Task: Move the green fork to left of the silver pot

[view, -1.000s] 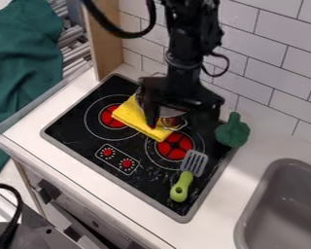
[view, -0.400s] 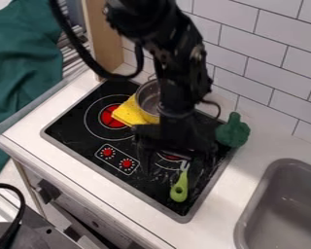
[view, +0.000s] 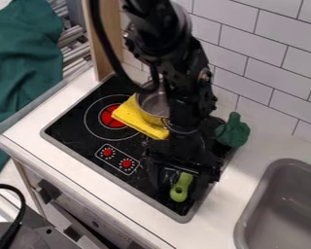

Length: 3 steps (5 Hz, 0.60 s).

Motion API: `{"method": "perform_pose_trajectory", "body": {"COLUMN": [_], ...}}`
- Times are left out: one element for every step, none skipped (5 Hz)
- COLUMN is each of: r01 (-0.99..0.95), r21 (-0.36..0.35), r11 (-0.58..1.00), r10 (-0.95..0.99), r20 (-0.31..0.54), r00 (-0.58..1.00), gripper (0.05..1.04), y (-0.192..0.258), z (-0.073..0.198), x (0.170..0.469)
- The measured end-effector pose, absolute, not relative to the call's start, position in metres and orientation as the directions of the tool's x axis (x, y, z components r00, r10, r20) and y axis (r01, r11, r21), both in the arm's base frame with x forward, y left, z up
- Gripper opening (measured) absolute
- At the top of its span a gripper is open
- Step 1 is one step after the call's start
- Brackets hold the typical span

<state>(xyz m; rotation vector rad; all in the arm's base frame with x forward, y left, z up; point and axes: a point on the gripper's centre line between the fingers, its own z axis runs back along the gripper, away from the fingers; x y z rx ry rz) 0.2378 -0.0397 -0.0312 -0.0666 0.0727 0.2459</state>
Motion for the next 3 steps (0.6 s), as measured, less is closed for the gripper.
{"method": "perform_pose_trajectory", "body": {"r01": [-0.245, -0.252, -0.263], "r21": [-0.053, -0.055, -0.048], "r11": [0.968, 0.966, 0.964], "r10": [0.239, 0.245, 0.257], "r20": [-0.101, -0.106, -0.106], "r00": [0.966, 0.964, 0.961], "gripper": [1.004, 0.951, 0.662], "y": [-0.0405, -0.0415, -0.0418], "z": [-0.0396, -0.0439, -0.0454], "x": [0.2364, 0.2381, 0.2396]}}
